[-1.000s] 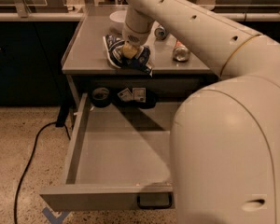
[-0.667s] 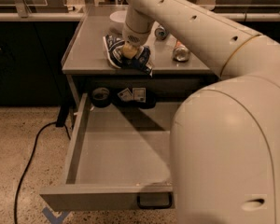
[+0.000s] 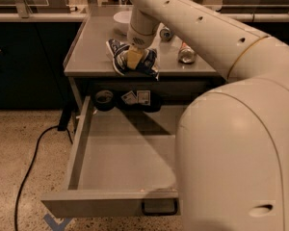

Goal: Pick blue chip bag from top drawer and place on counter

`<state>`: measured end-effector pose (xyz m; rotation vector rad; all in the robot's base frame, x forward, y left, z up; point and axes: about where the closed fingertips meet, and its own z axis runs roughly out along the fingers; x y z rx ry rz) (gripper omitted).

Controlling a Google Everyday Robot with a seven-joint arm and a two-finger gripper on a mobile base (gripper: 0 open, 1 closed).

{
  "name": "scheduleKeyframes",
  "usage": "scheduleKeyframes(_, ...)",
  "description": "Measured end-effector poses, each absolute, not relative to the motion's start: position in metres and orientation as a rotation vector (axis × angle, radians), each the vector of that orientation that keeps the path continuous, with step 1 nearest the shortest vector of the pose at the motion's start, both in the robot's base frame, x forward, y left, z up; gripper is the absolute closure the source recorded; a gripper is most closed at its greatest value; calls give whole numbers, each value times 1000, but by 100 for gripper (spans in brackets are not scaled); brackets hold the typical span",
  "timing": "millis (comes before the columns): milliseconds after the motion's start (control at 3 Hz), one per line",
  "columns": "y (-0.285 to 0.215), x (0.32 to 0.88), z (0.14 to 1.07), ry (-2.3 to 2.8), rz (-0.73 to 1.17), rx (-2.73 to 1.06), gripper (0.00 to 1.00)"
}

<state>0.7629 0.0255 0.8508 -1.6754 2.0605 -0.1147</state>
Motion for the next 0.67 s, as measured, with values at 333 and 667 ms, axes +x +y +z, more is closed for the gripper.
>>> scheduleKeyframes(333, 26, 763, 851, 2061, -115, -1675, 0)
scheduleKeyframes(667, 26, 763, 851, 2061, -115, -1676, 0)
